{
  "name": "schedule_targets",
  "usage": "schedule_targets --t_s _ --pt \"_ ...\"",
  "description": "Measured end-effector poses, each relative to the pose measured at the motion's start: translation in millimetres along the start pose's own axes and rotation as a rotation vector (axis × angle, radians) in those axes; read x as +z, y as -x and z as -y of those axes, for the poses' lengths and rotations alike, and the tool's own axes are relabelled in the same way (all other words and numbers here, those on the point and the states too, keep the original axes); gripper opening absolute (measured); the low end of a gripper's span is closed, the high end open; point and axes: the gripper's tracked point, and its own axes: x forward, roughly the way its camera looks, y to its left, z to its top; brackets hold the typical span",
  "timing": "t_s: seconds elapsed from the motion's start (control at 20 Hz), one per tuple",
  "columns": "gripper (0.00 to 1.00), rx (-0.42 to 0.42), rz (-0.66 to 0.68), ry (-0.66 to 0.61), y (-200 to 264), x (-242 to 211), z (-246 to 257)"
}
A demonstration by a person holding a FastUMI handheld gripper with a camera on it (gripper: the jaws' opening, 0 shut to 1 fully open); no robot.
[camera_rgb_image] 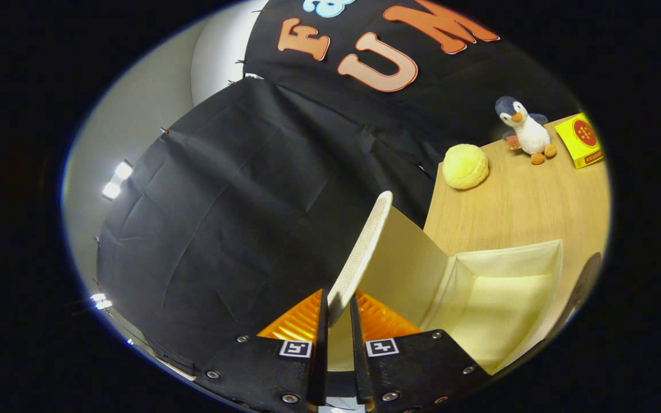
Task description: Open the storage box then place both shoes into the box .Put the left shoe in first, then the right shoe, with the right side of both shoes facing outward in a uniform manner.
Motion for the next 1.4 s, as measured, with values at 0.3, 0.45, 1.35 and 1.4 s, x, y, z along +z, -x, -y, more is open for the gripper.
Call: schedule_targets --t_s 0.3,0.45,1.35,1.4 --pt "0.21 -0.08 -0.09 0.012 -75.1 -38.6 -21.0" --pt "0.49 -0.127 -0.129 0.055 -88.6 -51.0 -17.6" --pt "0.81 -0.678 0.083 0.41 140.4 -5.9 204.0" --pt "0.81 -0.719 0.065 0.396 155.4 -15.6 227.2"
